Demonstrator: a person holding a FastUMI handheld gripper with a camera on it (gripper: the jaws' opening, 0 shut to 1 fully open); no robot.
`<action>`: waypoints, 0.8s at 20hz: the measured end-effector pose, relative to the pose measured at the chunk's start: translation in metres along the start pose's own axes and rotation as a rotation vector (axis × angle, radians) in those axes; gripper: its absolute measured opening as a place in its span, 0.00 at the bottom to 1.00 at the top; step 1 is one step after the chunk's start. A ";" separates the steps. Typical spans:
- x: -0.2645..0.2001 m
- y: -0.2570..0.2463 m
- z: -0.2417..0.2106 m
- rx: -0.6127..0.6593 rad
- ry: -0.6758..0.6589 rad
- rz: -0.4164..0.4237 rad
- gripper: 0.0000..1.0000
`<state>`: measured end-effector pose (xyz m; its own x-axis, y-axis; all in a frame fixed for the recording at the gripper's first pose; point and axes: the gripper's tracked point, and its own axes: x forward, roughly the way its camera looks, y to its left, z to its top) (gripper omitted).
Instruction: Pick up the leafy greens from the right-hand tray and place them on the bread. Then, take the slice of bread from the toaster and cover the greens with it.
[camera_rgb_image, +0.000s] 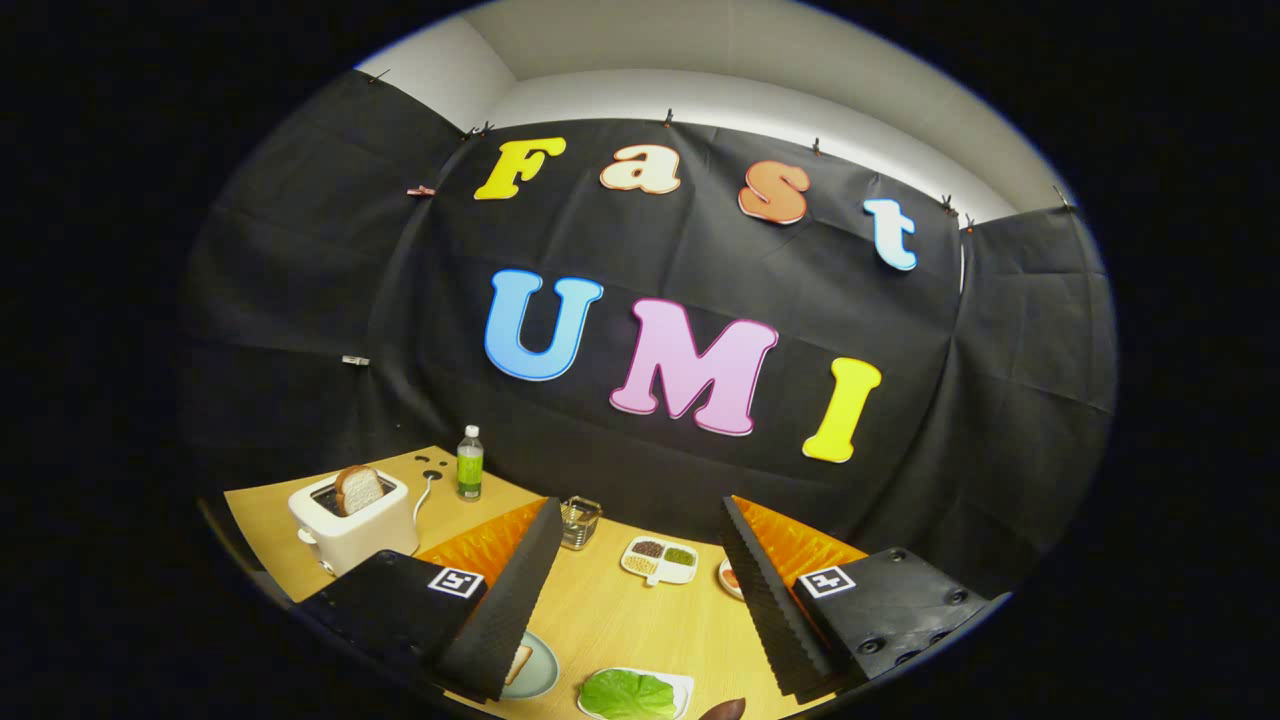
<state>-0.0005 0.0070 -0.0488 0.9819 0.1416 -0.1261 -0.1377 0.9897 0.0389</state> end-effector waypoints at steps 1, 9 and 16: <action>0.000 -0.004 -0.011 0.000 0.034 0.016 0.98; -0.007 -0.036 -0.138 -0.032 0.345 0.111 0.98; -0.020 -0.028 -0.263 -0.019 0.620 0.216 0.98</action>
<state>-0.0505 -0.0176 -0.3081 0.6757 0.3171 -0.6655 -0.3313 0.9371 0.1101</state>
